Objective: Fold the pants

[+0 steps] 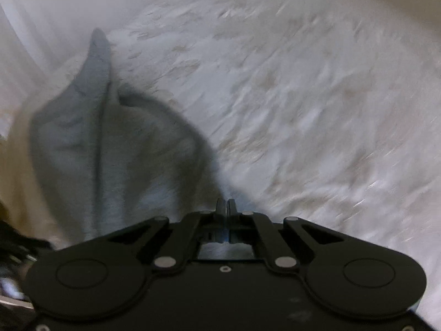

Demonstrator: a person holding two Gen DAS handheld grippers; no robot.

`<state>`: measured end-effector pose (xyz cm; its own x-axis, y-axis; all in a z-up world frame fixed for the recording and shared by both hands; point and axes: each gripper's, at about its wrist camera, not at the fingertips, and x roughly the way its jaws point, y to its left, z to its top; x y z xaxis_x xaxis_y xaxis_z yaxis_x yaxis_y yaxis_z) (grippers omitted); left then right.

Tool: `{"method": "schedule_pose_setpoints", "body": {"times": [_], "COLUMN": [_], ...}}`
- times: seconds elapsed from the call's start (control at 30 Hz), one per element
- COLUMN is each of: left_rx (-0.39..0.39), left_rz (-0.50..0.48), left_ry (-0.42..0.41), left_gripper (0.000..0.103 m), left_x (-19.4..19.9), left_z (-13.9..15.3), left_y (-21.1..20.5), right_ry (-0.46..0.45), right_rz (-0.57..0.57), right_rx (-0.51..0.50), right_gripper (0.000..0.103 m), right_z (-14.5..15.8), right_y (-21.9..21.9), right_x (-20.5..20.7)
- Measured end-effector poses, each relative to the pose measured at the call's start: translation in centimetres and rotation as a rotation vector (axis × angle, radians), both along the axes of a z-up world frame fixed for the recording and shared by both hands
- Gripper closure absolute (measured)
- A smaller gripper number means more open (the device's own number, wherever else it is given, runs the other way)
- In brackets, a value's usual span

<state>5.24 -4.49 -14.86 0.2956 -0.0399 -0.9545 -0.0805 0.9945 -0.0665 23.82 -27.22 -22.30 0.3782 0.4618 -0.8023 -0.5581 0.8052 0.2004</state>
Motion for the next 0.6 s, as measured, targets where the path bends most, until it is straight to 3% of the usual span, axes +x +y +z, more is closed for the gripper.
{"method": "schedule_pose_setpoints", "body": {"times": [0.13, 0.33, 0.6], "left_rx": [-0.003, -0.008, 0.011], "left_rz": [-0.024, -0.028, -0.05], "left_ry": [-0.032, -0.061, -0.098], "left_gripper": [0.093, 0.093, 0.093], "left_x": [1.0, 3.7, 9.1], "left_z": [1.0, 1.3, 1.3], "left_y": [2.7, 10.2, 21.9], "right_ry": [-0.004, -0.02, -0.052], "right_rz": [-0.135, -0.215, -0.231], "right_rx": [-0.088, 0.006, 0.145], "right_gripper": [0.1, 0.086, 0.07], "right_z": [-0.5, 2.5, 6.8], "right_y": [-0.2, 2.4, 15.0], "right_x": [1.2, 0.4, 0.1]}}
